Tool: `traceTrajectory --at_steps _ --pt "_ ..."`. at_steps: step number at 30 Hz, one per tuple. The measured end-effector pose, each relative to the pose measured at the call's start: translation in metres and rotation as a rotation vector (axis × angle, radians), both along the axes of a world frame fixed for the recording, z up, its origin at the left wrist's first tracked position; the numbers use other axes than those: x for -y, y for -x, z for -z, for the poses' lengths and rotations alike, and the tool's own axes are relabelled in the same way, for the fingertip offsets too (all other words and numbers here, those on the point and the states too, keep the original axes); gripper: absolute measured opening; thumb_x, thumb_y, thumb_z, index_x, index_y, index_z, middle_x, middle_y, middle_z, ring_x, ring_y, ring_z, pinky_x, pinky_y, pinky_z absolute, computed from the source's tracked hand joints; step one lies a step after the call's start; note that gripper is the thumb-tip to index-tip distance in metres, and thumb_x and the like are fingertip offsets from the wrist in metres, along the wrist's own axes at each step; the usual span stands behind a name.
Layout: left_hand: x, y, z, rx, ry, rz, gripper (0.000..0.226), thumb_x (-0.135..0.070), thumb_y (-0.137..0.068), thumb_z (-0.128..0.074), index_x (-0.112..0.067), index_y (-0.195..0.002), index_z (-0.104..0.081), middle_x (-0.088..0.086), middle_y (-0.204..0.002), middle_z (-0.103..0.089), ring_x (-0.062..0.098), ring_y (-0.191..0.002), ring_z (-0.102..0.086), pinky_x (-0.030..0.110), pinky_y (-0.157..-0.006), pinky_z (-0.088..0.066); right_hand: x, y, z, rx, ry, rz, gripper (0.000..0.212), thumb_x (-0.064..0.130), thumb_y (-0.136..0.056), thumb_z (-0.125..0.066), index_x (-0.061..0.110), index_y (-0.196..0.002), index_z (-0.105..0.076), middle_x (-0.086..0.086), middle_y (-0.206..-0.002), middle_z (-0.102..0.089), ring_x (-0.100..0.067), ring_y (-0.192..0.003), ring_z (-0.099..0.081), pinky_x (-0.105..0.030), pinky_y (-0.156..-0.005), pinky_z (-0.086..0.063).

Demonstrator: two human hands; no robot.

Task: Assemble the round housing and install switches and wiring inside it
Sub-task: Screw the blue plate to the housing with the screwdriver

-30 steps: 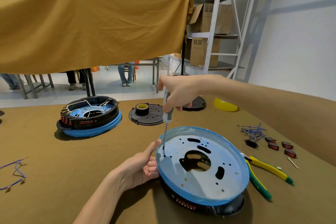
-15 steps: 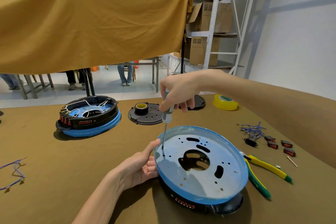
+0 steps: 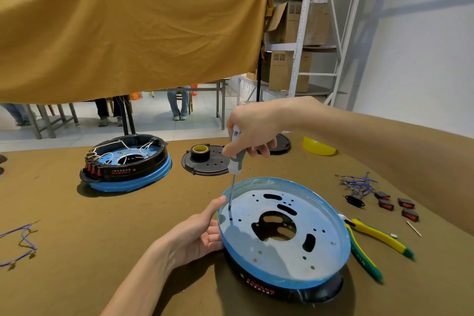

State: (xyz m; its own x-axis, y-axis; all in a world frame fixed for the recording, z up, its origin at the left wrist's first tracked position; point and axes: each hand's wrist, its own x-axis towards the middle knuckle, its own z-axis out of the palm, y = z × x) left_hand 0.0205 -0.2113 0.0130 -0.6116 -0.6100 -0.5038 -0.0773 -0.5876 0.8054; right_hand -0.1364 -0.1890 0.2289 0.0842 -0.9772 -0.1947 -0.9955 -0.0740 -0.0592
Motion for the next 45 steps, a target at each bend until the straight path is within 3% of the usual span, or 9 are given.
traceTrajectory --at_steps 11,15,20,22,25,29,34,40,45 --pt "-0.001 0.0 -0.002 -0.004 -0.006 -0.002 0.081 -0.056 -0.07 -0.076 0.004 -0.122 -0.057 0.025 -0.11 -0.076 0.032 -0.099 -0.077 0.037 -0.08 -0.065 0.002 0.002 0.004 0.037 0.04 -0.018 0.042 0.033 -0.094 -0.073 0.008 -0.121 -0.053 -0.008 -0.081 -0.073 -0.014 -0.048 -0.066 -0.024 -0.045 -0.052" --pt "-0.001 0.001 -0.002 0.009 -0.003 -0.004 0.082 -0.057 -0.07 -0.075 0.004 -0.122 -0.057 0.024 -0.109 -0.076 0.032 -0.1 -0.077 0.039 -0.084 -0.062 0.0 0.005 0.006 0.013 0.113 -0.011 0.039 0.043 -0.092 -0.073 0.007 -0.101 -0.059 -0.004 -0.061 -0.071 -0.017 -0.045 -0.064 -0.025 -0.045 -0.052" --pt "0.0 -0.001 0.001 -0.011 0.008 0.021 0.083 -0.057 -0.072 -0.076 0.005 -0.125 -0.059 0.024 -0.113 -0.075 0.032 -0.102 -0.076 0.04 -0.093 -0.06 -0.002 0.007 0.007 0.061 0.087 -0.042 0.037 0.037 -0.092 -0.074 0.014 -0.114 -0.055 -0.007 -0.08 -0.073 -0.012 -0.049 -0.067 -0.022 -0.046 -0.052" --pt "0.001 -0.001 0.002 -0.015 0.007 0.018 0.082 -0.057 -0.074 -0.076 0.005 -0.125 -0.06 0.024 -0.113 -0.075 0.033 -0.103 -0.075 0.041 -0.095 -0.058 -0.001 0.007 0.008 0.073 0.105 -0.057 0.034 0.037 -0.091 -0.075 0.013 -0.109 -0.058 -0.01 -0.078 -0.075 -0.015 -0.05 -0.067 -0.024 -0.046 -0.054" --pt "0.001 -0.001 0.003 -0.009 0.018 0.016 0.082 -0.058 -0.074 -0.075 0.004 -0.125 -0.06 0.024 -0.112 -0.075 0.032 -0.104 -0.075 0.041 -0.092 -0.059 0.001 0.006 0.01 0.052 0.141 -0.058 0.036 0.043 -0.092 -0.074 0.012 -0.101 -0.058 -0.01 -0.073 -0.075 -0.017 -0.048 -0.066 -0.026 -0.046 -0.056" --pt "0.0 -0.001 0.001 -0.011 0.012 0.019 0.082 -0.058 -0.073 -0.075 0.003 -0.124 -0.058 0.024 -0.111 -0.075 0.033 -0.102 -0.076 0.038 -0.082 -0.064 -0.002 0.009 0.011 0.1 0.103 -0.053 0.038 0.036 -0.092 -0.075 0.014 -0.114 -0.054 -0.009 -0.079 -0.074 -0.012 -0.048 -0.067 -0.022 -0.046 -0.052" --pt "-0.001 0.001 0.0 0.005 0.009 0.0 0.083 -0.059 -0.07 -0.075 0.002 -0.123 -0.057 0.023 -0.108 -0.076 0.032 -0.1 -0.077 0.036 -0.073 -0.065 -0.005 0.014 0.015 0.112 0.183 -0.062 0.033 0.04 -0.091 -0.075 0.013 -0.098 -0.058 -0.011 -0.073 -0.074 -0.012 -0.043 -0.062 -0.023 -0.044 -0.051" --pt "-0.003 0.001 -0.001 0.006 0.018 -0.003 0.081 -0.058 -0.07 -0.074 0.004 -0.12 -0.059 0.024 -0.105 -0.076 0.031 -0.09 -0.078 0.033 -0.063 -0.064 -0.012 0.014 0.016 0.107 0.212 -0.039 0.04 0.043 -0.089 -0.077 0.009 -0.095 -0.058 -0.01 -0.068 -0.073 -0.012 -0.041 -0.06 -0.022 -0.042 -0.05" --pt "-0.006 0.001 0.0 -0.018 0.03 -0.033 0.071 -0.057 -0.08 -0.073 0.003 -0.118 -0.061 0.023 -0.105 -0.077 0.03 -0.089 -0.078 0.034 -0.066 -0.065 -0.027 0.029 0.022 0.341 0.226 0.039 0.038 0.041 -0.087 -0.079 0.007 -0.091 -0.062 -0.006 -0.066 -0.075 -0.018 -0.053 -0.071 -0.023 -0.046 -0.053"
